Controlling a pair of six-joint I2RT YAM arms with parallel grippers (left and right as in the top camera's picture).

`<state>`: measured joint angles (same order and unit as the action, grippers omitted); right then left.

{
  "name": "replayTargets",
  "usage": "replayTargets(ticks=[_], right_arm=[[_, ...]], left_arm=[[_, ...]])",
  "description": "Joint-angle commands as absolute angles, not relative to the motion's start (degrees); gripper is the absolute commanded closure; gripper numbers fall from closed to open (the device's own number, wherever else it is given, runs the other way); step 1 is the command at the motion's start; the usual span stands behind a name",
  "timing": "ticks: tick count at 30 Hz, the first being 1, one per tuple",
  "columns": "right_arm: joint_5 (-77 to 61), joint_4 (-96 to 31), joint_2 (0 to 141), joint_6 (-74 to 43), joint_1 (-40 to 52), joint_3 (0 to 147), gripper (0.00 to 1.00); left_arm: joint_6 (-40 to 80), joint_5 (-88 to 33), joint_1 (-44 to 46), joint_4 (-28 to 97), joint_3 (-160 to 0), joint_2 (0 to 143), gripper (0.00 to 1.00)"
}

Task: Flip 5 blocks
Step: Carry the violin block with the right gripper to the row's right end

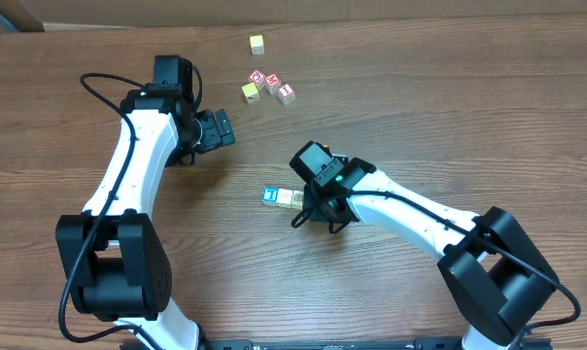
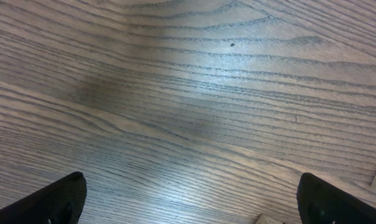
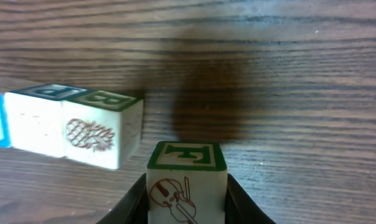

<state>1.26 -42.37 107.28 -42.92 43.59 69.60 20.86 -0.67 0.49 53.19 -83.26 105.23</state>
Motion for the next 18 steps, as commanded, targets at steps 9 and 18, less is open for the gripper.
replayTargets(ticks=[9, 18], right_arm=[[2.5, -39.1, 106.2, -43.5, 43.6, 68.4, 0.49], [2.3, -48.6, 102.3, -43.4, 41.8, 74.2, 0.48]], left_arm=[[21.2, -1.1, 0.4, 53.2, -84.0, 105.6, 0.00], [21.2, -1.1, 0.4, 53.2, -84.0, 105.6, 0.00]])
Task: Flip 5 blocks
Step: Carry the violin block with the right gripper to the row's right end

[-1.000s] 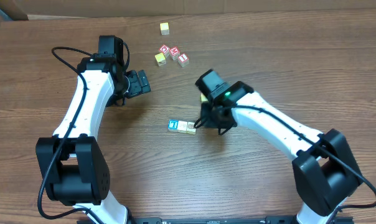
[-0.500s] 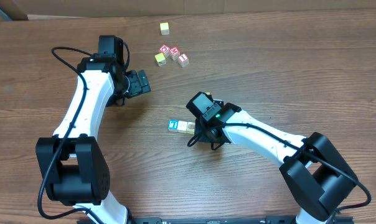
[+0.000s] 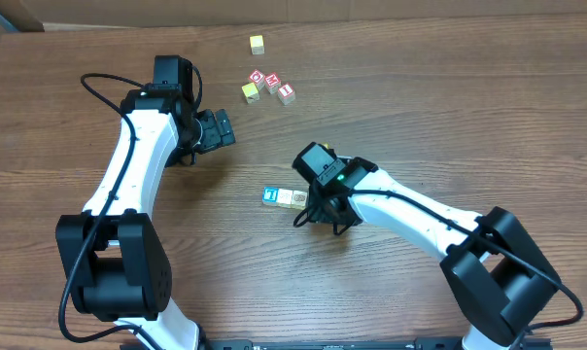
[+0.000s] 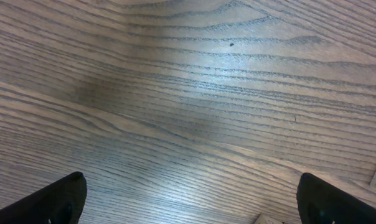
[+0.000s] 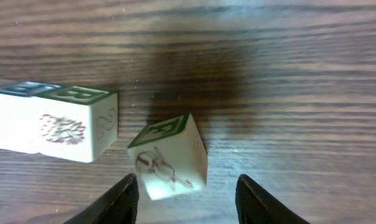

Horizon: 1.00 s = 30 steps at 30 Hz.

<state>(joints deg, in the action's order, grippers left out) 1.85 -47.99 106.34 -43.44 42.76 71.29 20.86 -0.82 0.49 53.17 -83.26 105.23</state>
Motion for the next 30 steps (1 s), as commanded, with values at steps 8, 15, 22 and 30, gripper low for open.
replayTargets(ticks=[8, 15, 22, 30], right_arm=[[0.1, -52.1, 101.1, -45.9, 41.4, 72.9, 0.63], [-0.1, -46.4, 102.1, -51.4, 41.5, 65.0, 0.91], [-2.7, -36.8, 102.1, -52.6, 41.6, 60.0, 0.94], [-4.4, -33.1, 102.1, -52.6, 41.6, 60.0, 0.94]], left_arm=[[21.2, -1.1, 0.4, 53.2, -83.9, 105.6, 0.00], [21.2, -1.1, 0.4, 53.2, -84.0, 105.6, 0.00], [21.2, -1.1, 0.4, 53.2, -84.0, 105.6, 0.00], [21.2, -1.1, 0.4, 53.2, -84.0, 105.6, 0.00]])
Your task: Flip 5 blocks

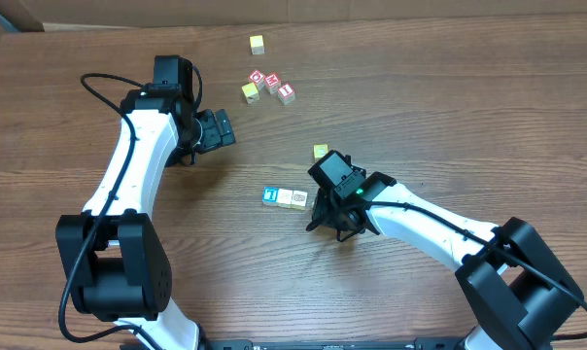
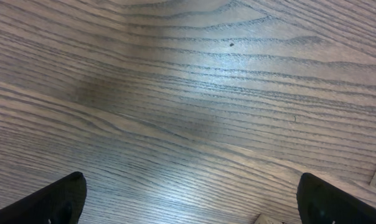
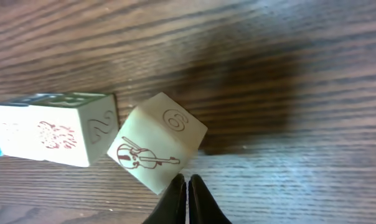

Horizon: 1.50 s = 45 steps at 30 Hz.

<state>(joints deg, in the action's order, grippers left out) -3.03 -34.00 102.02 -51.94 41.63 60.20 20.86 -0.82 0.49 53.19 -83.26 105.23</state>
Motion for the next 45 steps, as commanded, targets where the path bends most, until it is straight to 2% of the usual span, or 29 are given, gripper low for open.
replayTargets(ticks=[1, 17, 30, 35, 39, 45], right_arm=[[-5.1, -32.8, 102.1, -52.6, 41.6, 60.0, 0.94], [-7.2, -31.2, 102.1, -52.6, 41.6, 60.0, 0.91], [-9.7, -28.6, 102.0, -52.4, 41.6, 60.1, 0.92], [-13.1, -30.2, 98.2, -46.8, 41.0, 61.6, 0.92], [-8.7, -32.4, 92.5, -44.9, 40.5, 62.4, 0.92], [1.5, -36.3, 91.4, -49.6, 38.7, 61.8, 0.92]], left_arm=[[21.2, -1.1, 0.4, 53.2, -83.9, 105.6, 0.00], [21.2, -1.1, 0.4, 53.2, -83.9, 105.6, 0.00], [21.2, -1.1, 0.4, 53.2, -83.9, 105.6, 0.00], [21.2, -1.1, 0.4, 53.2, -83.9, 105.6, 0.00], [21.2, -1.1, 0.4, 53.2, -84.0, 105.6, 0.00], [21.2, -1.1, 0.4, 53.2, -83.9, 105.6, 0.00]])
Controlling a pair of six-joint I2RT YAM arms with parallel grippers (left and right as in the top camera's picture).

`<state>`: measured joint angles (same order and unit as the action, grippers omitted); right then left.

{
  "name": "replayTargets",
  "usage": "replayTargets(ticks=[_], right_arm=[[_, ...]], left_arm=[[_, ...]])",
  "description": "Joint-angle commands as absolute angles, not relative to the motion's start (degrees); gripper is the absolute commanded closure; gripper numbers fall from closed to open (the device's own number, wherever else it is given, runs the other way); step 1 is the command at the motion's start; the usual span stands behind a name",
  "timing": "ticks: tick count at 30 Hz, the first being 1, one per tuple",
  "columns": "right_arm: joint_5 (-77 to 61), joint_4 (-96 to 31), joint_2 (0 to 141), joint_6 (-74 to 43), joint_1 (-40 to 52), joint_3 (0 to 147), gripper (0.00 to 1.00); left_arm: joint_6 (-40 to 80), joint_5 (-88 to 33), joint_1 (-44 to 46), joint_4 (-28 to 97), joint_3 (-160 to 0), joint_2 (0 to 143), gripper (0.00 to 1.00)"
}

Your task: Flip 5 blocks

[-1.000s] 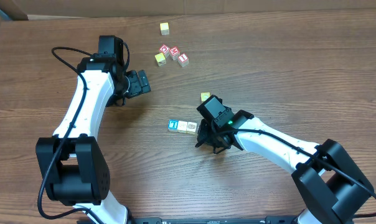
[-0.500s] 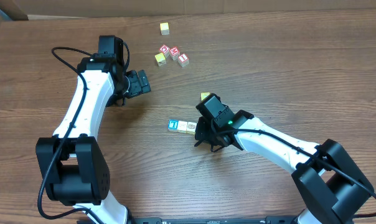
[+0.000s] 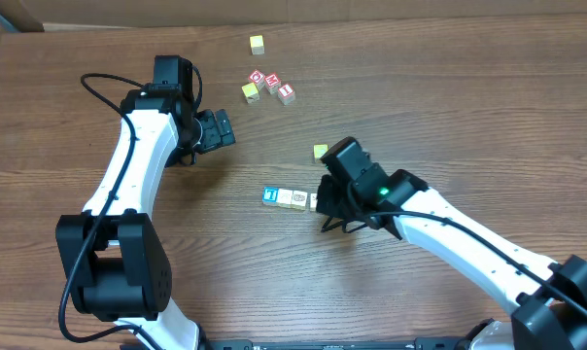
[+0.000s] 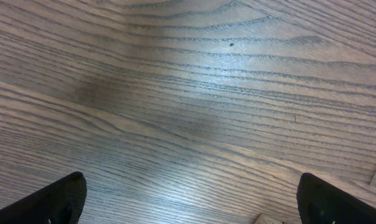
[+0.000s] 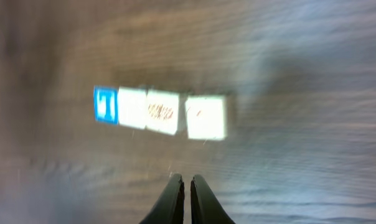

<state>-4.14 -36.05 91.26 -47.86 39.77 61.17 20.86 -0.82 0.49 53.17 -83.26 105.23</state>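
Note:
A row of several blocks lies mid-table. It starts at the left with a blue block and ends at the right with a pale block. The right wrist view is blurred, so the faces cannot be read. My right gripper is shut and holds nothing; it hangs above the table just in front of the row's right end. My left gripper stands open over bare wood at the far left, with nothing between its fingers.
A yellow-green block lies alone behind the right arm. A cluster of red and yellow blocks sits at the back, with one more yellow block beyond it. A block corner shows at the left wrist view's right edge.
My right gripper, still shut, has moved up and back from the table. The violin block that stood askew by its tips now lies square at the right end of the row.
My right gripper was shut on the green F block with the violin, right of the row. Then it was open and the block lay tilted on the table. Then it was shut beside the block, turned with a 6 up. Now the block closes the row. The left arm stayed still.

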Motion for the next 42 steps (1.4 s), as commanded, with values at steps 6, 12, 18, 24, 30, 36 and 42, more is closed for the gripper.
replayTargets(ticks=[6, 12, 18, 24, 30, 36, 42], right_arm=[[2.0, -34.3, 97.4, -51.2, 38.5, 61.1, 0.94], [0.2, -30.2, 105.1, -51.4, 38.5, 61.1, 0.96], [-1.8, -29.4, 105.7, -51.0, 38.9, 61.1, 0.96], [-3.1, -28.1, 105.7, -51.0, 38.9, 61.1, 0.96], [-4.5, -27.2, 105.7, -51.1, 38.9, 61.1, 0.96], [-4.6, -27.0, 105.7, -51.1, 38.9, 61.1, 0.96], [-6.3, -25.3, 105.7, -51.2, 38.9, 61.1, 0.96]], left_arm=[[21.2, -1.1, 0.4, 53.2, -83.9, 105.6, 0.00], [21.2, -1.1, 0.4, 53.2, -83.9, 105.6, 0.00], [21.2, -1.1, 0.4, 53.2, -83.9, 105.6, 0.00], [21.2, -1.1, 0.4, 53.2, -84.0, 105.6, 0.00], [21.2, -1.1, 0.4, 53.2, -83.9, 105.6, 0.00], [21.2, -1.1, 0.4, 53.2, -83.9, 105.6, 0.00], [21.2, -1.1, 0.4, 53.2, -84.0, 105.6, 0.00]])
